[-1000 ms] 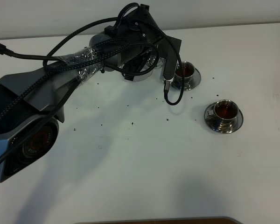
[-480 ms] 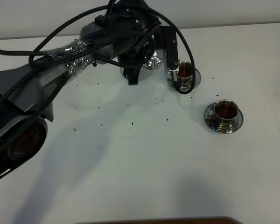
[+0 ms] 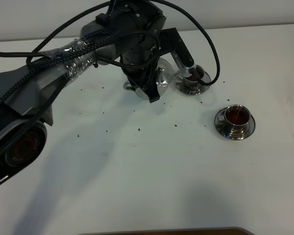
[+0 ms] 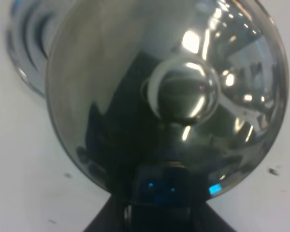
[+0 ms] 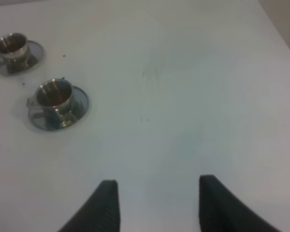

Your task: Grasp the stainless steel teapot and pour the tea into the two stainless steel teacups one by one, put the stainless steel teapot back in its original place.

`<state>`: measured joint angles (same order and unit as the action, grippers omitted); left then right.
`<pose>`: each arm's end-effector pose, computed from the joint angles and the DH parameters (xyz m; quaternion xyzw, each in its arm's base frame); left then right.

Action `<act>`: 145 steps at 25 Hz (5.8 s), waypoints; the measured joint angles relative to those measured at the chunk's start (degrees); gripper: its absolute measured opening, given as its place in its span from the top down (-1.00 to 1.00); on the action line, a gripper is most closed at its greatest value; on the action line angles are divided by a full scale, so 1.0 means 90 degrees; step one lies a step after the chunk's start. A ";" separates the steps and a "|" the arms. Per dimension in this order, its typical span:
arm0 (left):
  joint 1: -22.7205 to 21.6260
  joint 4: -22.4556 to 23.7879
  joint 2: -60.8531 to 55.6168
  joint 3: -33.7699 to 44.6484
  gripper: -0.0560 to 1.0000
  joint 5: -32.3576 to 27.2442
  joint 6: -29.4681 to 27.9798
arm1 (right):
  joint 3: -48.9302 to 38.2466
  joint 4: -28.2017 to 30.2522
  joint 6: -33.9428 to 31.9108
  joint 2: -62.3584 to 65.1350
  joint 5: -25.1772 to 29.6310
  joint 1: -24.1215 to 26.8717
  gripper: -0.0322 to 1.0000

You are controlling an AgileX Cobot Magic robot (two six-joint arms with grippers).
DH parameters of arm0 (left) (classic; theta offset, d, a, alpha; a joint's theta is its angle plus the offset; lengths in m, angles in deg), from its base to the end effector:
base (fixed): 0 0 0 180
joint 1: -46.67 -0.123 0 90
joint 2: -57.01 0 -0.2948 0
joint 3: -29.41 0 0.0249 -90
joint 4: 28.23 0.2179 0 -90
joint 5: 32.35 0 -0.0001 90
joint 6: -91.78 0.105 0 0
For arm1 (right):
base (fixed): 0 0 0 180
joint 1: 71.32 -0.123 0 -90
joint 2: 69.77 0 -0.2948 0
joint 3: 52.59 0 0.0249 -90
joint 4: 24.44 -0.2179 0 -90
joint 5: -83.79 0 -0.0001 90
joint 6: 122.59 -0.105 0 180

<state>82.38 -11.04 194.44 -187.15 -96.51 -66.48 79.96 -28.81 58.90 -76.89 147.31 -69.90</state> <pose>0.3928 -0.2479 0.2085 0.5124 0.8371 0.1251 0.1451 -0.0368 0.0081 0.2568 -0.0035 0.8569 0.0249 0.5148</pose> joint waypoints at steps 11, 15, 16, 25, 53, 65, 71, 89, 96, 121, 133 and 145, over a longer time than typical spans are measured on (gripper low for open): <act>-0.0505 -0.1323 0.0000 0.0000 0.41 0.0207 -0.0169 | 0.0000 0.0000 0.0000 0.0000 0.0000 0.0000 0.19; -0.0525 -0.1385 0.0000 0.0000 0.41 0.0451 -0.0169 | 0.0000 0.0000 0.0000 0.0000 0.0000 0.0000 0.19; -0.0525 -0.1424 0.0000 0.0000 0.41 0.0509 -0.0169 | 0.0000 0.0000 0.0000 0.0000 0.0000 0.0000 0.19; -0.0563 -0.1777 -0.0002 0.0530 0.41 0.0983 -0.0176 | 0.0000 0.0000 -0.0006 0.0000 0.0000 0.0000 0.19; -0.1233 -0.1842 0.0071 0.0573 0.41 0.2176 -0.1350 | 0.0000 0.0000 -0.0006 0.0000 0.0000 0.0000 0.19; -0.1238 -0.1842 0.0300 0.0573 0.41 0.2511 -0.1376 | 0.0000 0.0000 -0.0006 0.0000 0.0000 0.0000 0.19; -0.1238 -0.1842 0.0361 0.0573 0.41 0.2666 -0.1376 | 0.0000 0.0000 -0.0006 0.0000 0.0000 0.0000 0.19; -0.1363 -0.1862 0.0373 0.0573 0.41 0.2671 -0.1381 | 0.0000 0.0000 0.0003 0.0000 0.0000 0.0000 0.19; -0.1376 -0.1868 0.0373 0.0573 0.41 0.2666 -0.1381 | 0.0000 0.0000 0.0003 0.0000 0.0000 0.0000 0.19; -0.1401 -0.1910 0.0020 0.0553 0.20 0.1568 -0.1387 | 0.0000 0.0000 -0.0004 0.0000 0.0000 0.0000 0.19; -0.1493 -0.1862 -0.1099 0.1270 0.33 -0.0478 -0.1600 | 0.0000 0.0000 -0.0004 0.0000 0.0000 0.0000 0.19; -0.1537 -0.1372 -0.3613 0.4890 0.38 -0.0273 -0.2416 | 0.0000 0.0000 -0.0003 0.0000 0.0000 0.0000 0.19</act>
<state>68.55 -23.38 161.92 -143.14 -98.97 -88.22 79.96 -28.81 58.87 -76.89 147.31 -69.90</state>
